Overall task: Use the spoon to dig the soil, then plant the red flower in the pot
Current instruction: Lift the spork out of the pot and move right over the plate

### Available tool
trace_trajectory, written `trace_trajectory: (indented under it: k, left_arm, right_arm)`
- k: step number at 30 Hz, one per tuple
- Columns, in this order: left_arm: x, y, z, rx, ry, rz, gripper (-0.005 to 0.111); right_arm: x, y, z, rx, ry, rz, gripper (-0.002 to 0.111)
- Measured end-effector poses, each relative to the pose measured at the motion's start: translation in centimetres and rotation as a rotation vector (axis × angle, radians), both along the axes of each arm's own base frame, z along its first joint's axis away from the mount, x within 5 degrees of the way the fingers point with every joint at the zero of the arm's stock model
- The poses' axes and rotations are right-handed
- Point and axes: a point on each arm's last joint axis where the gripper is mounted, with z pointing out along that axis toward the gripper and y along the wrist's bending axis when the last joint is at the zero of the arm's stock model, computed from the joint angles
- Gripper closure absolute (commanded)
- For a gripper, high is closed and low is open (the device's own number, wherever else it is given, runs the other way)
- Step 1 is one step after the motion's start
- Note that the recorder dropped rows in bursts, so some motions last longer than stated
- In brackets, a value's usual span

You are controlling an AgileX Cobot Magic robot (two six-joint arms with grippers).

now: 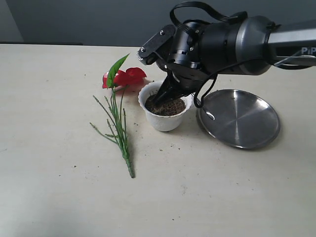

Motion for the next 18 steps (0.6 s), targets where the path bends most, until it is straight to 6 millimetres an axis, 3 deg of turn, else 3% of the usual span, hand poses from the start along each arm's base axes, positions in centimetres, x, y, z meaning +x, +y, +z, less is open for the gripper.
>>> trace_trajectory:
  k: [8,13,18]
  left_arm:
    - [0.0,0.0,0.0,0.000,0.000,0.000,0.107]
    - [0.0,0.0,0.0,0.000,0.000,0.000,0.107]
    - [0.0,0.0,0.0,0.000,0.000,0.000,0.107]
  right_arm:
    - [-0.2,-0.2,1.0,0.036,-0.012,-0.027,0.109]
    - [0.2,-1.0,3.7,0.104,-0.047,-0.132,0.109]
    - [1.4,-3.3,6.0,0.184,-0.079,-0.235,0.109]
